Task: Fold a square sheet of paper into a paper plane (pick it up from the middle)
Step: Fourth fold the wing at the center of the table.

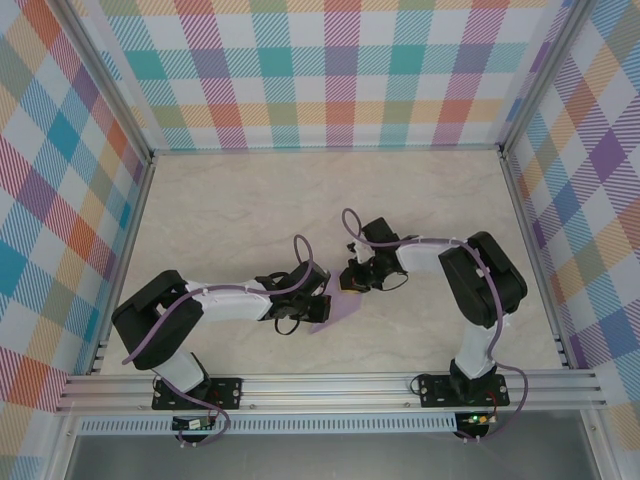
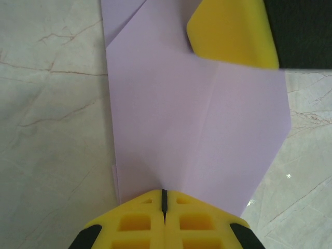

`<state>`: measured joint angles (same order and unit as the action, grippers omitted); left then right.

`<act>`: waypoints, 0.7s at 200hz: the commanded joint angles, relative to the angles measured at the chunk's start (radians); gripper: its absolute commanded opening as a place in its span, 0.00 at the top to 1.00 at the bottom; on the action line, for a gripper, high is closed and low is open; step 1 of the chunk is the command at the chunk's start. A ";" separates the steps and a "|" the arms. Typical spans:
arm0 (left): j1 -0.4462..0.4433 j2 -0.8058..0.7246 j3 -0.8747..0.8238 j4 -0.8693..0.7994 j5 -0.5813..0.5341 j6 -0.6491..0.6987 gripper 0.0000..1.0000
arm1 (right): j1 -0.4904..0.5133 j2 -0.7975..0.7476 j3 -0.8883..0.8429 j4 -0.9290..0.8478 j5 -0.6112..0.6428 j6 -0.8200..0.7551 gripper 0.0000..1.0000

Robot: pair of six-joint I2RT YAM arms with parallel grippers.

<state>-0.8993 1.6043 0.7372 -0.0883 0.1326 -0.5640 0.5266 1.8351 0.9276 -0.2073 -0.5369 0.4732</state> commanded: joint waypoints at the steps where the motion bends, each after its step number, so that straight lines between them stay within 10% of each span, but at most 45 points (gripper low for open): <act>1: 0.023 0.028 -0.039 -0.125 -0.025 -0.010 1.00 | -0.088 0.020 0.022 -0.024 0.081 -0.036 0.92; 140: 0.030 -0.003 -0.046 -0.061 -0.018 -0.042 1.00 | 0.027 -0.140 -0.061 0.089 -0.006 0.181 0.93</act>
<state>-0.8921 1.5993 0.7284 -0.0761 0.1398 -0.5873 0.5228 1.6646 0.8921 -0.1761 -0.4854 0.5880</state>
